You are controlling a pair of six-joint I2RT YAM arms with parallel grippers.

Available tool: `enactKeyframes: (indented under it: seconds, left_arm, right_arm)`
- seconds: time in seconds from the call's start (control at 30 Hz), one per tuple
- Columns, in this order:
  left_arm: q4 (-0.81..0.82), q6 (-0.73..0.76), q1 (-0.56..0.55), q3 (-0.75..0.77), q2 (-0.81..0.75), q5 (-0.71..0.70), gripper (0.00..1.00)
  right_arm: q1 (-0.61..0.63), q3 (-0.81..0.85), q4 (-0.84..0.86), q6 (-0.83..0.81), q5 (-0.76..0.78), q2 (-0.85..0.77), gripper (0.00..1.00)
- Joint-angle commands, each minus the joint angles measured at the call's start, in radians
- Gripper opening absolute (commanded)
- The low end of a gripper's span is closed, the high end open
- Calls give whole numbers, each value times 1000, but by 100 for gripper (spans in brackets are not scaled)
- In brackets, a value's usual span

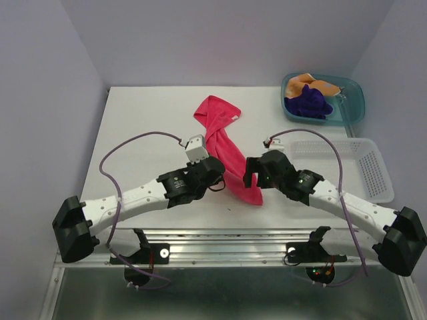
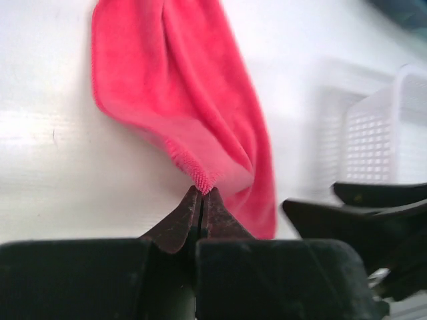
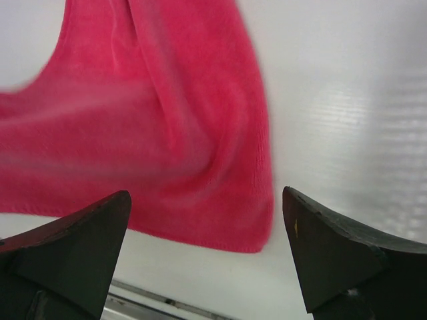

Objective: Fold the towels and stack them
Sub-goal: Flatten out the crumpled towel

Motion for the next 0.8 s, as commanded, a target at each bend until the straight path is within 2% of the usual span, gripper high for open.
enactKeyframes:
  seconds: [0.0,0.1,0.27,0.37,0.5,0.77]
  left_arm:
    - [39,108,7,37,-74,-99,0]
    - [56,121,10,37,-96,-99,0]
    - [51,121,22,32,-103,-108,0]
    - [25,93,41,26,-100,-140,0]
    - [21,79,67,3,-103,-141,0]
    - [65,90,130,-73,-148,-79,0]
  right_arm:
    - [118,-22,-106,94,152,0,100]
    - [181,-47,-162,173,195,-6,100]
    - [235,-90,-176,217,167,0,100]
    - [337,-64,-201,248,213,108,100]
    - [380,8,-281,369,293,231,99]
    - [386,27,-160,337,279,302,93]
